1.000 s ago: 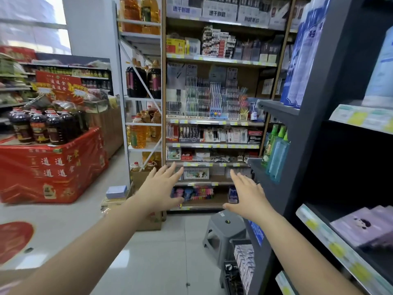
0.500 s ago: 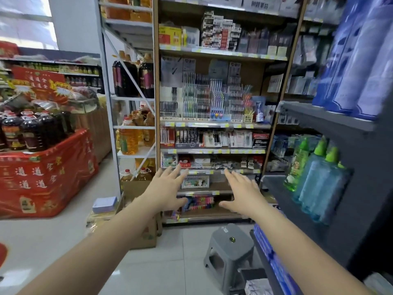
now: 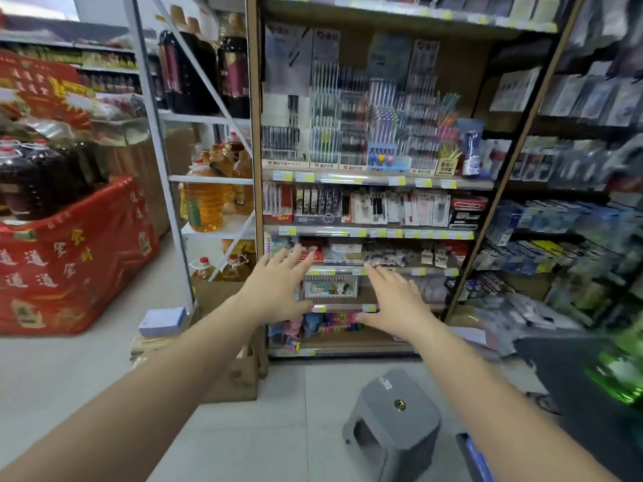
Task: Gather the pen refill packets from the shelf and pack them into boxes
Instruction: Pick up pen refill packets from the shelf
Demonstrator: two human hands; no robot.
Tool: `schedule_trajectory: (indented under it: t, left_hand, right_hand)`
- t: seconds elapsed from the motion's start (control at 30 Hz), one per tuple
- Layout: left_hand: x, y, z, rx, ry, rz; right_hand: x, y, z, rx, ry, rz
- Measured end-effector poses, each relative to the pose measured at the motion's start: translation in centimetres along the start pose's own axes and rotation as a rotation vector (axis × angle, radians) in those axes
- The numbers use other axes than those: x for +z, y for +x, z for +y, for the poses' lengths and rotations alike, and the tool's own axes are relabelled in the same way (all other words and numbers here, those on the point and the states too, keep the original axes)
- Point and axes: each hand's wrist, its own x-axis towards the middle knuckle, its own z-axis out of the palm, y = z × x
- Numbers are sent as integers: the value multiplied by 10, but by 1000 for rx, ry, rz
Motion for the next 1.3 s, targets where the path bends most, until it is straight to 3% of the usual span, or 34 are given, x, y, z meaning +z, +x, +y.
schedule_trajectory:
  t: [0.37,0.6,1.03,1.3]
  left_hand:
    - [38,147,-66,-161,40,-101]
    - [61,230,-96,-173,23,-85]
    - [114,397,-177,51,-19,-87]
    - [128,457,-211,161,-30,-52]
  right_hand:
    - [23,200,22,-193,15,-64]
    - [39,294,36,-211,35,-82]
    - [54,443,47,-38,5,-92]
    - [64,494,40,26,-12,-124]
